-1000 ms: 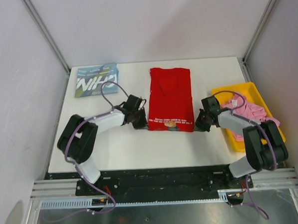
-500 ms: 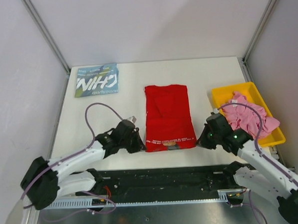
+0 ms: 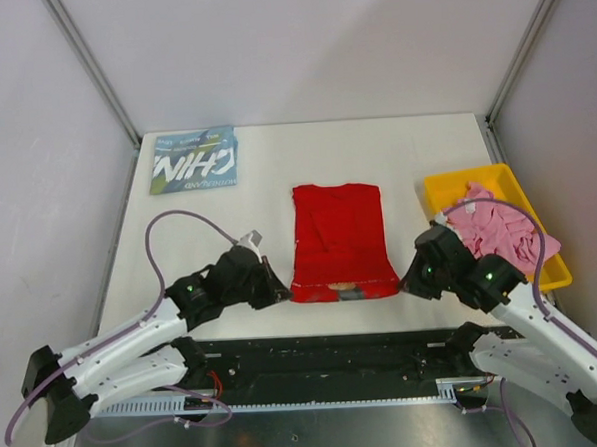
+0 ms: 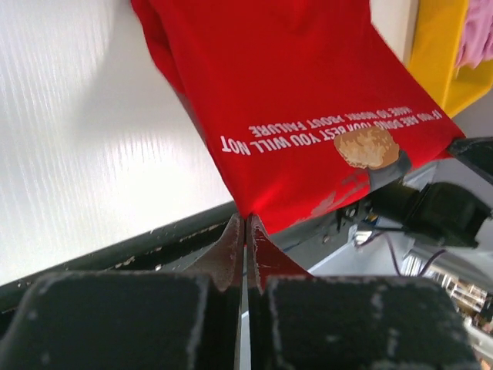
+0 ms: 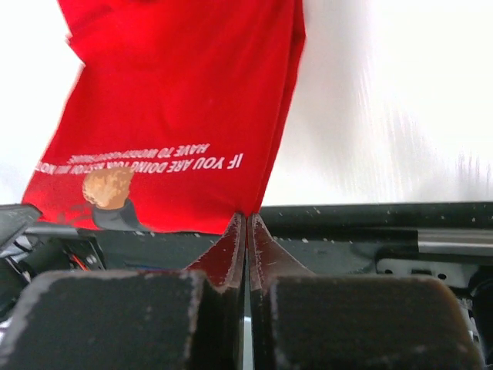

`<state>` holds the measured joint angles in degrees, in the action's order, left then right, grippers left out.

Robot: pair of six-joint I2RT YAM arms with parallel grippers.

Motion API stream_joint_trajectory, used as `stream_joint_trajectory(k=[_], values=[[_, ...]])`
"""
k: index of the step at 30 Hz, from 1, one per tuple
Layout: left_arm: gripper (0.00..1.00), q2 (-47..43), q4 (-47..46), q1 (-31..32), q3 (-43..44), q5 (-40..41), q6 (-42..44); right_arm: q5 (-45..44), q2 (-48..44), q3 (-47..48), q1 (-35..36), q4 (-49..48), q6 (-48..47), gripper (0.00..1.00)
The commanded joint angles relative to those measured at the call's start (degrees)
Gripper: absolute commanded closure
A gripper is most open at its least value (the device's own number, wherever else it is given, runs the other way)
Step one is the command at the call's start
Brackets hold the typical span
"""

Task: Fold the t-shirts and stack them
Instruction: Fold the long partially folded tshirt into a neat square

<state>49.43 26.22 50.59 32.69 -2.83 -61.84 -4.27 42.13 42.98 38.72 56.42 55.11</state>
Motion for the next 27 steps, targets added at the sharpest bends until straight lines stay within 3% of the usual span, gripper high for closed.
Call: stream_joint_trajectory(k=[1, 11, 19, 27], values=[[1.00, 3.8, 0.7, -4.1, 8.7, 2.0, 3.9, -6.8, 5.6, 9.5, -2.5, -0.2, -5.2, 1.00], [1.00, 17.9, 0.7, -17.1, 24.4, -2.9, 14.1, 2.9, 19.9, 19.7, -19.8, -11.4, -17.7, 1.00], [1.00, 30.4, 0.4, -22.8, 36.2, -3.4, 18.6, 6.5, 33.2, 26.4, -24.9, -20.6, -20.4, 1.00], [1.00, 48.9, -0.9, -27.1, 51.5, -4.8, 22.3, 7.5, 48.3, 33.6, -28.7, -30.3, -21.0, 1.00]])
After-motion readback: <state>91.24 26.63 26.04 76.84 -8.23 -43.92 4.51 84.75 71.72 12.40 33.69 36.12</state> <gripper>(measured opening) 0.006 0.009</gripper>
